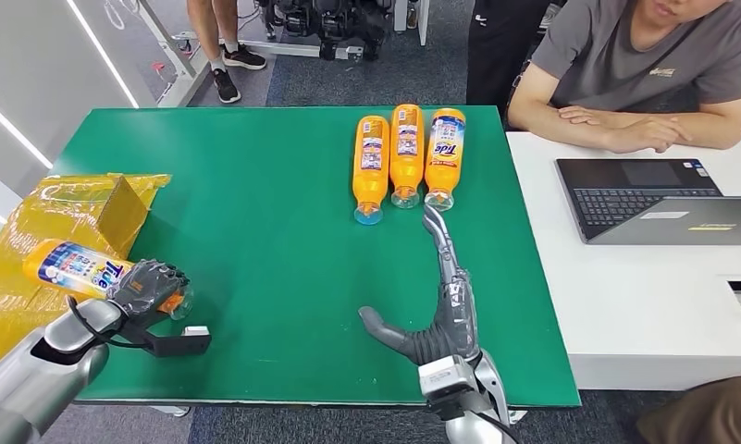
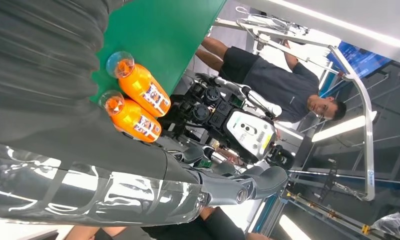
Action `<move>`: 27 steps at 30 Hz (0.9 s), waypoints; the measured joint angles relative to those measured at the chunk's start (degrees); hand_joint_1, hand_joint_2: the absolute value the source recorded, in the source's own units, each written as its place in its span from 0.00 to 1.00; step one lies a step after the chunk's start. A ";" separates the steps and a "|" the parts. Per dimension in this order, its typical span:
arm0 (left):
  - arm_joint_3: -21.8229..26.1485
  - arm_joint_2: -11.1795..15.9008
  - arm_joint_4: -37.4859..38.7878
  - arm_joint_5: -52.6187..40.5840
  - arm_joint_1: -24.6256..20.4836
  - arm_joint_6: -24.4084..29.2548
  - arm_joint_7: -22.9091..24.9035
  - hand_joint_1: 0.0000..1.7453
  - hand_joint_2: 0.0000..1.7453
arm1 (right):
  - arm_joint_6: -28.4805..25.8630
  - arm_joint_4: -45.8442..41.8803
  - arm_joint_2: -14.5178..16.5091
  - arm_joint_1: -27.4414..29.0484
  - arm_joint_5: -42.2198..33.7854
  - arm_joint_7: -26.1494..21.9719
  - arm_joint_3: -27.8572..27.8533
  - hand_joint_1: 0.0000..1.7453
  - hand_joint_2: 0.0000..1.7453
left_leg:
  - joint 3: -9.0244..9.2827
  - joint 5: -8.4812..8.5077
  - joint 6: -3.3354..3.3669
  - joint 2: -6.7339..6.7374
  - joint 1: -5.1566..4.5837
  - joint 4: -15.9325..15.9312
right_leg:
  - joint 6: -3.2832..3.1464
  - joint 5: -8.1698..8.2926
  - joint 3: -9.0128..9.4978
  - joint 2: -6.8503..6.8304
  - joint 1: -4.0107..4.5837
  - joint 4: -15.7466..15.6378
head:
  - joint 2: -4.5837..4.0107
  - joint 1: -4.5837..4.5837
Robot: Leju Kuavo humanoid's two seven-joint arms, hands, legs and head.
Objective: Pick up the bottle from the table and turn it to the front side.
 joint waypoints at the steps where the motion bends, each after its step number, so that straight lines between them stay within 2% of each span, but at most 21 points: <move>1: -0.01 -0.25 0.26 -0.14 -0.13 0.53 -0.05 1.00 1.00 | -0.04 0.17 0.00 -0.30 -0.11 0.00 0.01 0.00 1.00 | 0.00 0.00 0.00 0.00 0.00 0.00 | 0.00 0.00 0.00 0.00 0.00 0.00 | 0.00 0.01; 6: -0.09 -1.62 1.55 -0.32 -1.30 1.85 -0.18 1.00 1.00 | -0.10 1.01 0.00 -1.38 -0.49 0.01 0.08 0.00 1.00 | 0.00 0.00 0.00 -0.01 0.00 0.01 | 0.00 0.00 0.00 0.00 0.00 0.01 | 0.00 0.00; 10: -0.44 -2.83 2.48 -0.72 -2.79 2.55 -0.11 0.94 1.00 | -0.05 1.69 0.00 -2.06 -0.66 0.01 0.28 0.00 1.00 | -0.01 0.00 0.00 -0.03 0.00 0.01 | 0.00 0.00 0.00 -0.02 0.00 0.00 | 0.00 0.00; 15: -1.00 -4.17 3.83 -0.92 -4.28 2.71 0.08 0.97 1.00 | 0.07 2.70 0.00 -2.87 -1.02 0.01 0.95 0.00 1.00 | -0.01 0.00 0.00 -0.03 0.00 0.01 | 0.00 0.00 -0.01 -0.02 0.00 0.01 | 0.00 0.00; 22: -1.19 -4.67 4.88 -0.84 -4.60 2.87 -0.04 1.00 1.00 | 0.04 3.52 0.00 -3.05 -1.09 -0.21 1.13 0.00 1.00 | -0.01 0.00 0.00 -0.03 0.00 0.00 | 0.00 0.00 0.00 -0.03 0.00 0.01 | 0.00 0.00; 27: -1.38 -4.80 5.41 -0.82 -4.78 2.57 -0.08 0.95 1.00 | -0.09 3.63 0.00 -3.03 -1.08 -0.37 1.15 0.00 1.00 | -0.01 0.00 0.00 -0.03 0.00 0.00 | 0.00 0.00 0.00 -0.03 0.00 0.01 | 0.00 0.00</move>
